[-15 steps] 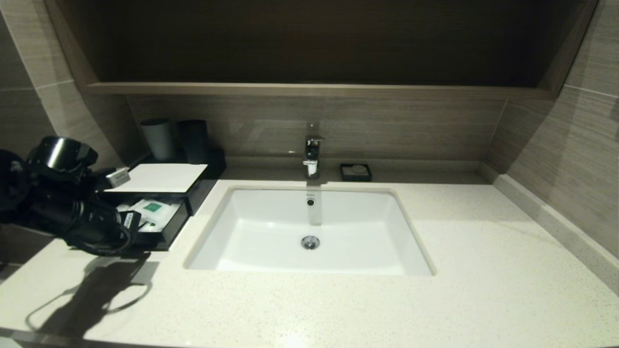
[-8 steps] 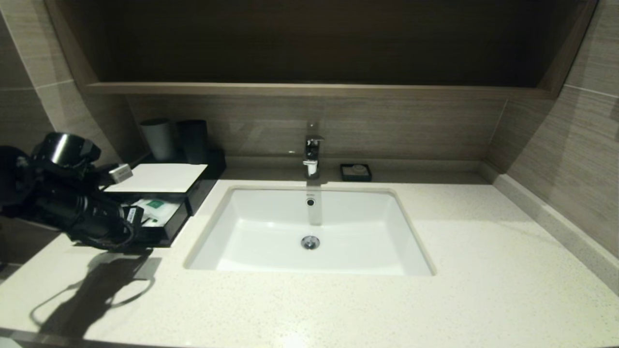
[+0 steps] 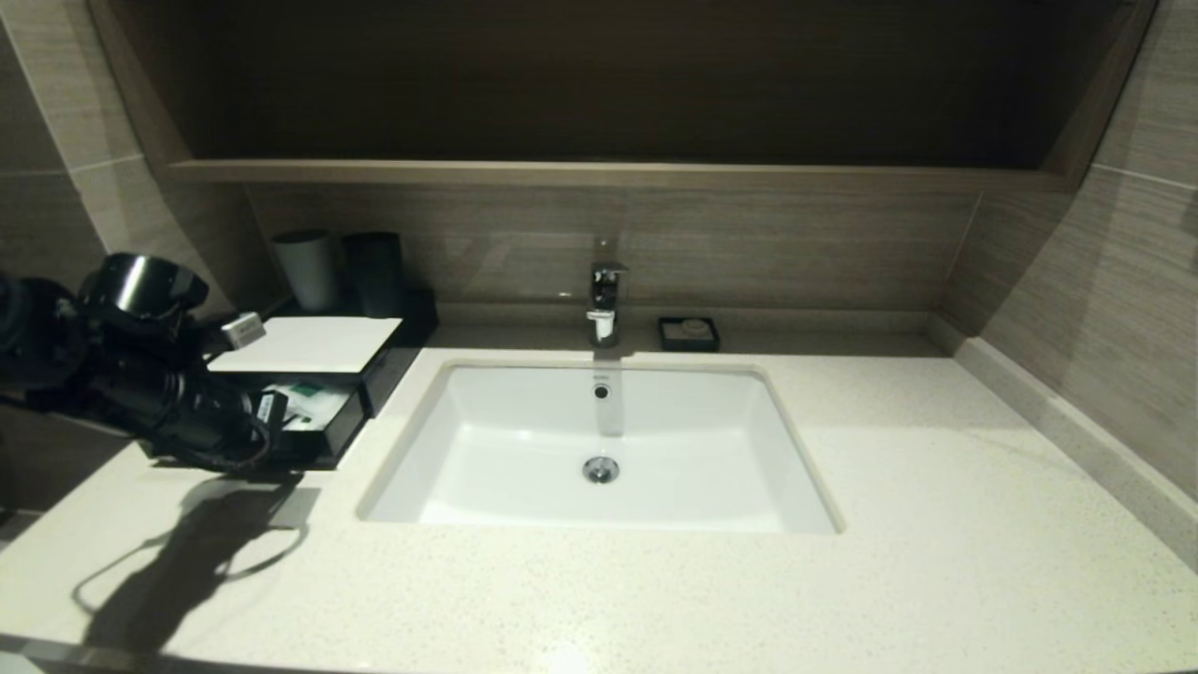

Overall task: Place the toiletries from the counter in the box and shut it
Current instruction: Open the drawer

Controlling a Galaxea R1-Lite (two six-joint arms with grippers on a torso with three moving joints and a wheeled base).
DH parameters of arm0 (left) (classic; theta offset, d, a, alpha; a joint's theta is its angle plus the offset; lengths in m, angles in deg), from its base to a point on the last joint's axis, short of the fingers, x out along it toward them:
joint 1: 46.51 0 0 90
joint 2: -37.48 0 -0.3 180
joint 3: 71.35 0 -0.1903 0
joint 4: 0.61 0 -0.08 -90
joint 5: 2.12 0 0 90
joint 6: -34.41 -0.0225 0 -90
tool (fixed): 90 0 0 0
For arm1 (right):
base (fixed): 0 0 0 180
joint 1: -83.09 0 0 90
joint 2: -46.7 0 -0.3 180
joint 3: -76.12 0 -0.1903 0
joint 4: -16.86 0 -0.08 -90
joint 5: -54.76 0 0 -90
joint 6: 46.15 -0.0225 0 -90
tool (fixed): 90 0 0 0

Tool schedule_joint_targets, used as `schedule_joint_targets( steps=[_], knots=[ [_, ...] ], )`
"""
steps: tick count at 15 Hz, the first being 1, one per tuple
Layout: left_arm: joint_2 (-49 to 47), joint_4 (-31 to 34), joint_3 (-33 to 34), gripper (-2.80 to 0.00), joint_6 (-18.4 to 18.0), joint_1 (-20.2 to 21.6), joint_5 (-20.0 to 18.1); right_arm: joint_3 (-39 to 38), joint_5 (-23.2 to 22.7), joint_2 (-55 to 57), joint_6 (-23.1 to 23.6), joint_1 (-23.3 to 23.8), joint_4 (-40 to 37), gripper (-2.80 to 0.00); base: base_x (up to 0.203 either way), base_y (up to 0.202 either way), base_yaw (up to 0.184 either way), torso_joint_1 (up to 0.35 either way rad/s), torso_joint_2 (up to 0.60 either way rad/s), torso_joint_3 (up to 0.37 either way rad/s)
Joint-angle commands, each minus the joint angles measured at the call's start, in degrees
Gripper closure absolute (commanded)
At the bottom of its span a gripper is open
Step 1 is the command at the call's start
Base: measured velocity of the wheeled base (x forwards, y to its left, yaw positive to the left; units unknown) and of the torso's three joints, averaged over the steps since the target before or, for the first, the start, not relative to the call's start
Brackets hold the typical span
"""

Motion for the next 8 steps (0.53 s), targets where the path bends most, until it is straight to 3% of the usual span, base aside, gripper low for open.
schedule_joint_targets(
  steps=[1, 8],
  knots=[
    [-1.2, 0.0, -1.1, 0.0, 0.2, 0.0, -0.1, -0.1, 0.0, 0.1, 0.0, 0.0, 0.0, 0.0, 0.0, 0.0, 0.0, 0.0, 0.0, 0.0],
    [-3.1, -0.9, -3.4, 0.0, 1.1, -0.1, -0.1, -0.1, 0.0, 0.1, 0.0, 0.0, 0.0, 0.0, 0.0, 0.0, 0.0, 0.0, 0.0, 0.0]
  ],
)
